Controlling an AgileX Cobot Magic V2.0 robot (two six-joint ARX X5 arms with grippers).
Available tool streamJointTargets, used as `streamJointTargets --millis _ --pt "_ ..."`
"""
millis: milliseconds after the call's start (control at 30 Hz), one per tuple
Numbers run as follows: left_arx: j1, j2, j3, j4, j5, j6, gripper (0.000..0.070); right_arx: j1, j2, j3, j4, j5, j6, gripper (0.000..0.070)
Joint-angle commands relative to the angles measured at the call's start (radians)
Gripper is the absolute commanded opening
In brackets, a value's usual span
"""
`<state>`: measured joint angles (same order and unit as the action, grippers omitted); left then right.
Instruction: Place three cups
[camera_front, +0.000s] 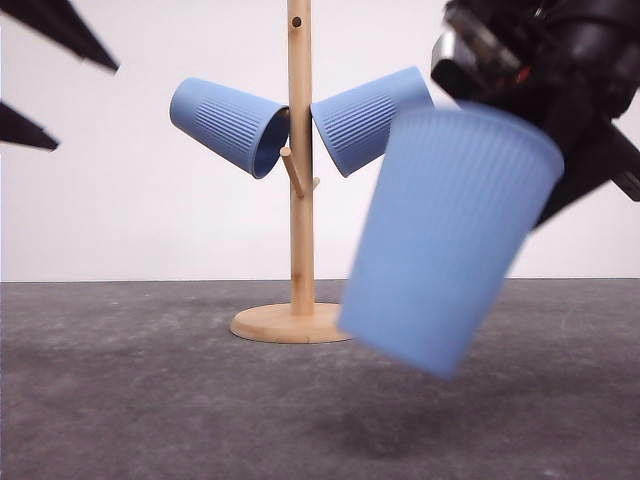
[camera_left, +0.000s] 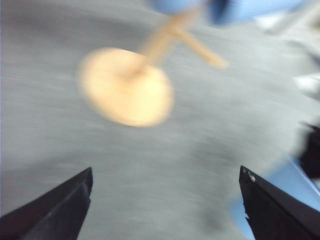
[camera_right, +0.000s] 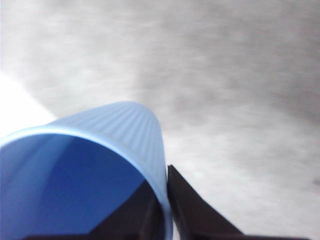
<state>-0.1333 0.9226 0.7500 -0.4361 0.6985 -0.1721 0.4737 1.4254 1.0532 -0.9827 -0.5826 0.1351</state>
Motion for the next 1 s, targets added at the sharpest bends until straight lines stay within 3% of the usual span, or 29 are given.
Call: streamJointTargets --millis 0,133,200,567,733,967 --pt "-0.011 0.009 0.029 0.014 0.064 0.003 0.0558 -0.006 0.002 0.035 0.001 -0.062 -0.076 0.0000" --pt "-0.043 0.033 0.030 0.036 0.175 0.002 0.0566 -0.033 0.002 0.073 0.004 -0.204 -0.101 0.0000" --pt "-0.067 0.057 0.030 0.052 0.234 0.002 0.0608 -0.039 0.002 0.093 0.010 -0.270 -0.102 0.0000" --pt "-0.249 0.211 0.031 0.225 0.450 0.033 0.0700 -0.031 0.005 0.147 0.007 -0.396 -0.096 0.0000" --pt "-0.322 0.259 0.031 0.303 0.479 0.033 0.0700 -0.022 0.005 0.147 0.002 -0.438 -0.093 0.0000" --pt "-0.399 0.308 0.031 0.306 0.461 0.040 0.0700 -0.004 0.005 0.147 0.001 -0.449 -0.090 0.0000"
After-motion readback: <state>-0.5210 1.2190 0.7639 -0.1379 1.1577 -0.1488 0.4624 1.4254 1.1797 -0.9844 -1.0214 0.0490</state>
